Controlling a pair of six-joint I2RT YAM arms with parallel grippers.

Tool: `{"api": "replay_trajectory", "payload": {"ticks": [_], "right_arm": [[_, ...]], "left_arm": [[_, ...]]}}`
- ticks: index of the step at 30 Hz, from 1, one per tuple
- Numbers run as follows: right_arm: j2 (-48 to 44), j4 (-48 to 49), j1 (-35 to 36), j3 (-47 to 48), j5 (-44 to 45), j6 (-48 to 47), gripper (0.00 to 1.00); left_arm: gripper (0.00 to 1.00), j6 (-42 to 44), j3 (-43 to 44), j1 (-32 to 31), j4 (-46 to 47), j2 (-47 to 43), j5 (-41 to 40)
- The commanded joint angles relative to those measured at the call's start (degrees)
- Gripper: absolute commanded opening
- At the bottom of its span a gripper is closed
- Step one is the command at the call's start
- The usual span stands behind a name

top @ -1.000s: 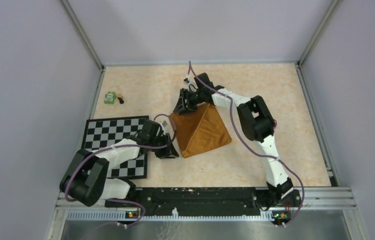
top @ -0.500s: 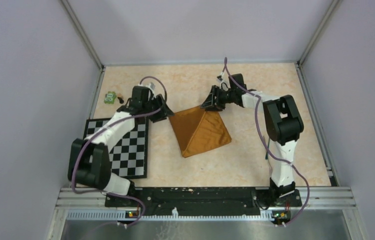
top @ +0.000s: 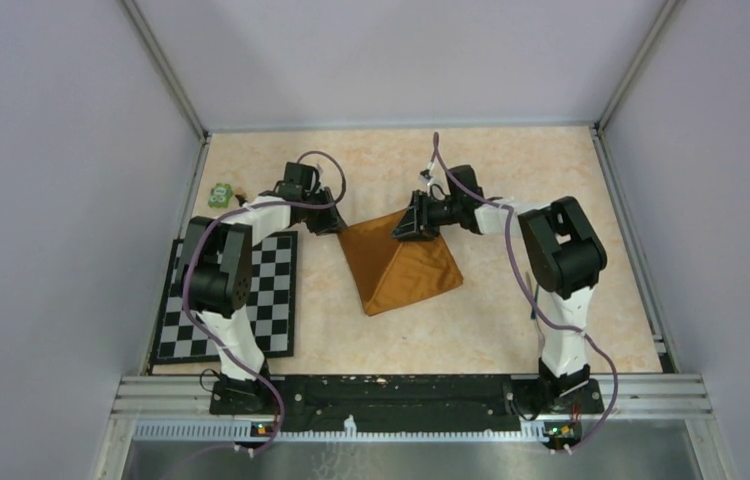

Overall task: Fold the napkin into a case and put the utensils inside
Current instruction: Smooth out the upper triangle-folded napkin at the center of the board.

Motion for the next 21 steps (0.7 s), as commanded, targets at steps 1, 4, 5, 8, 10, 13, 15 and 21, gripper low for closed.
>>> {"api": "replay_trajectory", "payload": {"ticks": [1,4,5,8,10,13,15,21], "right_arm": [[-4.75,3.82,1.92,-1.79,-1.02,-0.01,0.41],[-5.94,3.53,3.73,-2.37,-0.48,-0.03,0.41],[-6.40,3.23,4.49,-2.49,-0.38,-0.15,0.41],[-7.60,2.22,6.86,-2.74,0.05,-0.64,0.42],[-8.05,1.50,8.63,-2.89,0.31,-1.08,0.43],[-8.01,0.57,11.53,-3.04,0.57,-1.61,0.43],[-7.65,-0.29,13.41,-3.07,0.53,-2.27,0.43],[-6.95,-2.88,17.59,-3.46,0.97,-4.66,0.36]], "left_arm": [[0.29,1.43,2.39,-0.01,2.91,1.04,0.15],[0.27,1.47,2.44,-0.01,3.24,1.80,0.23],[0.26,1.56,2.56,-0.01,3.13,1.96,0.07],[0.25,1.83,2.67,-0.01,2.73,2.36,0.03],[0.25,1.85,2.71,-0.01,2.67,2.66,-0.09],[0.21,1.77,2.93,-0.01,2.34,3.15,-0.03],[0.15,1.63,2.93,-0.01,2.41,2.91,0.42],[0.00,1.32,1.54,-0.07,2.76,0.37,-0.02]]}}
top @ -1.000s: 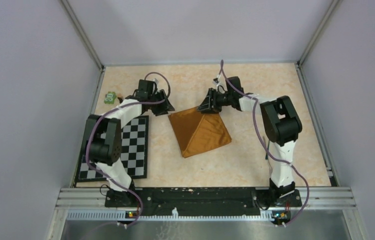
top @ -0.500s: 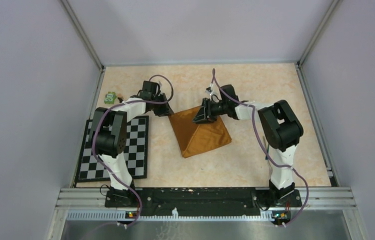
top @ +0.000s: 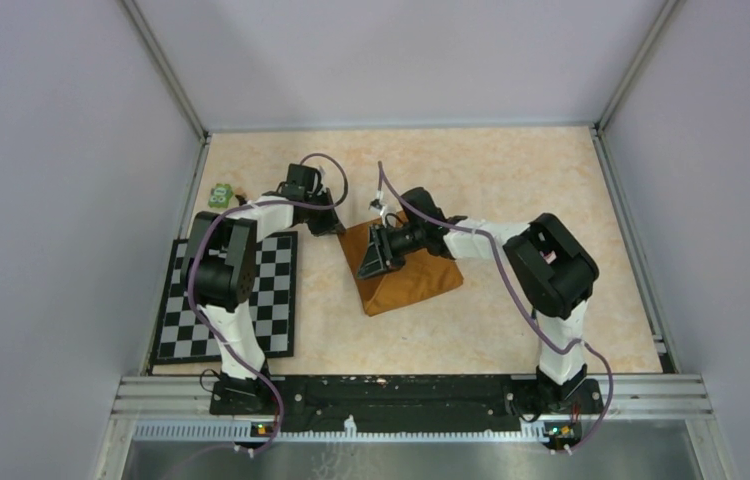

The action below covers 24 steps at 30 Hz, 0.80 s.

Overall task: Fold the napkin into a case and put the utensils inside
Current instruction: Smooth out the upper triangle-folded napkin at the center of the board.

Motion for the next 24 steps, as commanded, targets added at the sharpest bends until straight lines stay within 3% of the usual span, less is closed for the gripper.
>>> {"api": "replay_trajectory", "payload": {"ticks": [1,15,24], "right_arm": [[-1.51,-1.35,2.42,-0.81,0.40,-3.16,0.35],[-0.59,0.43,5.43,-4.32,0.13,-1.82,0.32],[-1.08,2.79,5.49,-5.62,0.09,0.05,0.33]], "left_arm": [[0.00,0.20,0.65,-0.04,1.30,-2.74,-0.18],[0.00,-2.51,-7.12,-0.10,4.16,-9.45,-0.45],[0.00,-2.02,-6.65,-0.11,3.29,-7.60,-2.09]]}}
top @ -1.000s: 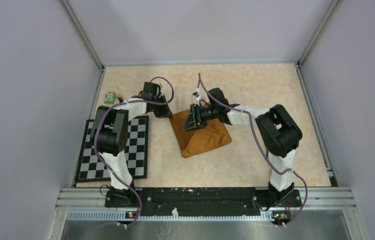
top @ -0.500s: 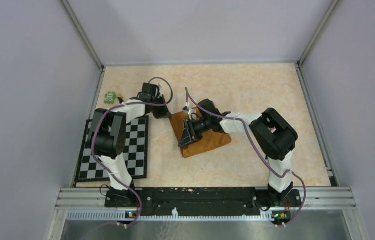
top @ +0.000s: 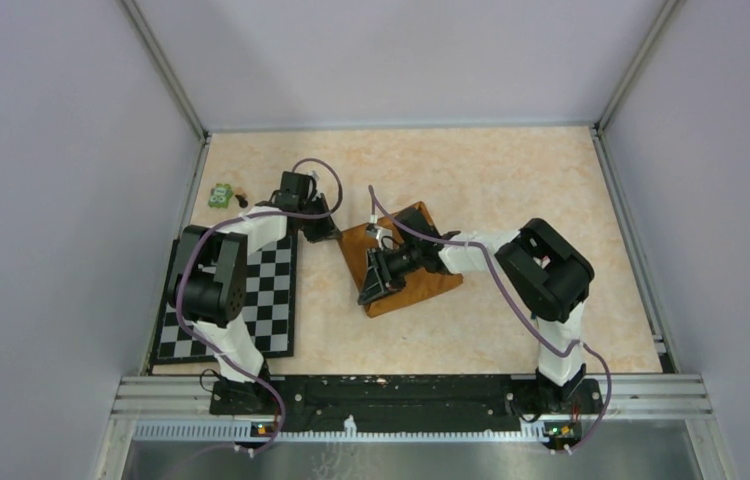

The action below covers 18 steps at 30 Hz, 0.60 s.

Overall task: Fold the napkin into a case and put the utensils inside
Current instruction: Smooth out the upper triangle-folded napkin at the center of the board.

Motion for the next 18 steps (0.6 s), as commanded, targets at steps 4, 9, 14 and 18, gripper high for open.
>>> {"api": "replay_trajectory", "payload": {"ticks": [4,9,14,18], "right_arm": [[-3.10,4.20,0.60,-0.87,-0.01,1.38,0.38],[-4.46,6.05,-0.32,-2.80,0.75,3.04,0.41],[-4.82,10.52,-0.99,-4.01,-1.79,5.74,0.44],[-6.45,11.13,-1.14,-3.96,-1.70,6.06,0.47]], "left_arm": [[0.00,0.47,0.92,0.07,0.46,0.41,-3.30],[0.00,0.77,1.61,0.25,-0.63,1.26,-4.50],[0.00,0.92,1.83,0.25,-0.57,1.92,-4.25],[0.00,0.99,2.22,0.25,-0.44,2.43,-3.61]]}}
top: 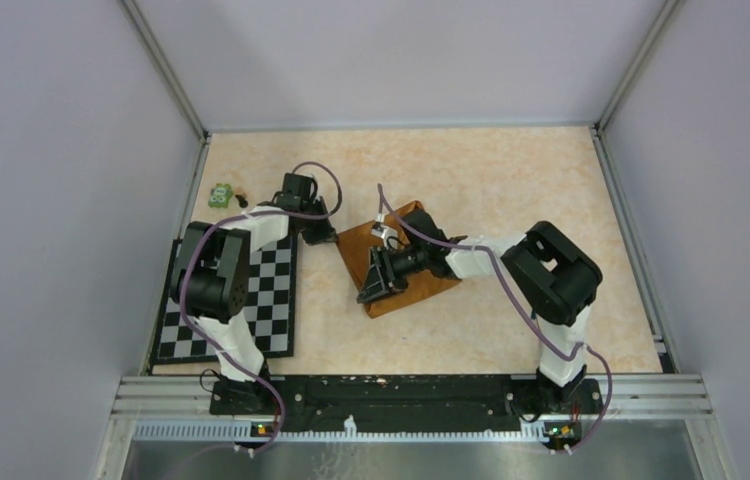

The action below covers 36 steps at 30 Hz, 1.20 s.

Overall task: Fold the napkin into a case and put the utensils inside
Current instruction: Smooth out the upper triangle-folded napkin at the center of the board.

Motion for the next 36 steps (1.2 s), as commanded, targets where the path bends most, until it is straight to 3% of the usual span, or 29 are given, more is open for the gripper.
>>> {"api": "replay_trajectory", "payload": {"ticks": [1,6,9,15,19,27,31,34,36], "right_arm": [[-4.49,3.18,-0.59,0.80,-0.78,-0.12,0.47],[-4.09,10.36,-2.61,-2.08,-3.42,4.55,0.47],[-3.68,7.19,-2.81,-1.76,-1.80,3.07,0.46],[-0.74,4.25,-1.79,-1.36,0.44,0.46,0.29],[1.36,5.37,-0.44,-0.95,0.62,1.29,0.23],[4.00,3.01,0.11,-1.47,4.33,0.13,0.23],[0.94,4.47,0.08,-0.99,0.33,1.19,0.27],[-4.23,4.63,-0.06,-0.27,-1.56,2.50,0.35],[-7.82,0.81,-1.20,0.04,-0.74,0.76,0.41]], "left_arm": [[0.00,0.66,2.11,0.23,0.34,0.75,-0.11],[0.00,0.74,2.22,0.23,0.38,0.97,0.34],[0.00,0.75,2.38,0.23,0.50,1.13,0.75],[0.00,0.65,2.79,0.22,0.41,1.57,1.06],[0.00,0.65,2.81,0.23,0.24,1.75,1.16],[0.00,0.79,4.36,0.23,-0.93,1.90,0.96],[0.00,0.96,6.26,0.23,-2.57,2.70,0.11],[0.08,1.25,8.36,0.23,-4.18,2.88,-0.48],[0.20,1.50,9.30,0.19,-5.31,2.10,-0.93]]}}
